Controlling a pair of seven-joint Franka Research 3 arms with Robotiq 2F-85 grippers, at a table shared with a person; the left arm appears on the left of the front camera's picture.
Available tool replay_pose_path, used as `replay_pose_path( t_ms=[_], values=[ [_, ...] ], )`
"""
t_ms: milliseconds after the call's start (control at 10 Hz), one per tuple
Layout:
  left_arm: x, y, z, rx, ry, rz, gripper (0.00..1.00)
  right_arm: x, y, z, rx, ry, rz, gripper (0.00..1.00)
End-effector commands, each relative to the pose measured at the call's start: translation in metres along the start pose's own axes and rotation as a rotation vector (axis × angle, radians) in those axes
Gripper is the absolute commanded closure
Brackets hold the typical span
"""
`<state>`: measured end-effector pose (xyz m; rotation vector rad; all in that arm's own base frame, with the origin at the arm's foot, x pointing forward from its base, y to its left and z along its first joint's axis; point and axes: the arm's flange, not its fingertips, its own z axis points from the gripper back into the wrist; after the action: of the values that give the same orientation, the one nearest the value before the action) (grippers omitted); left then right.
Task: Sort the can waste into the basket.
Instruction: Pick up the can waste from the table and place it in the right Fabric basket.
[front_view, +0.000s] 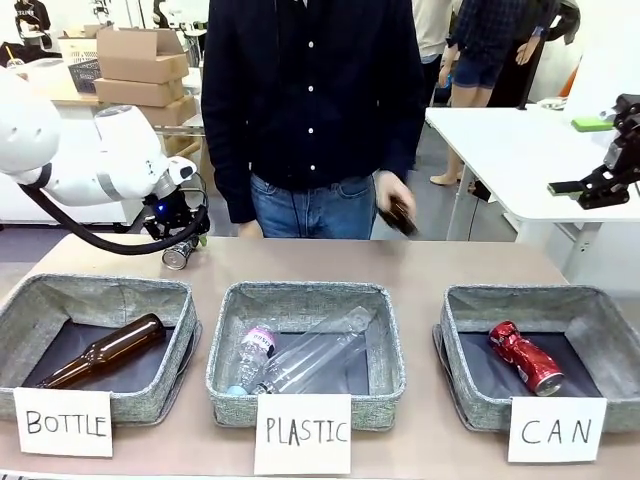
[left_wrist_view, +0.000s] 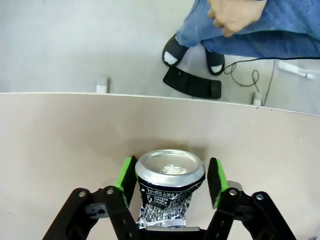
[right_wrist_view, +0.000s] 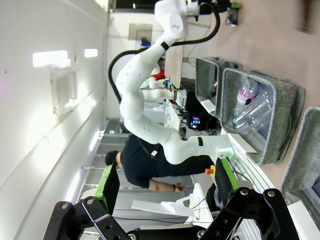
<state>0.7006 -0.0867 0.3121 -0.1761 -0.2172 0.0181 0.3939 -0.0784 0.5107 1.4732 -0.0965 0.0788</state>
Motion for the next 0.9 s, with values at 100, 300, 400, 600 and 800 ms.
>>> replay_pose_path(
  t_ms=[100,300,400,600,800],
  values=[
    [0.001,-0.003,0.0,0.035,0.055,0.018,1.0,0.0,0.001,0.001,-0.007,0.001,0.022,0.0],
    [0.002,-0.003,0.0,0.018,0.05,0.015,1.0,0.0,0.001,0.001,-0.007,0.001,0.022,0.0],
    [0.002,-0.003,0.001,0.016,0.049,0.017,1.0,0.0,0.001,0.001,-0.007,0.001,0.022,0.0],
    [0.002,0.0,0.009,0.009,0.043,0.016,1.0,0.0,0.001,0.001,-0.007,0.001,0.022,0.0],
    [-0.008,0.013,0.075,-0.135,0.034,-0.007,1.0,0.0,0.001,0.001,-0.007,0.001,0.022,0.0]
  ],
)
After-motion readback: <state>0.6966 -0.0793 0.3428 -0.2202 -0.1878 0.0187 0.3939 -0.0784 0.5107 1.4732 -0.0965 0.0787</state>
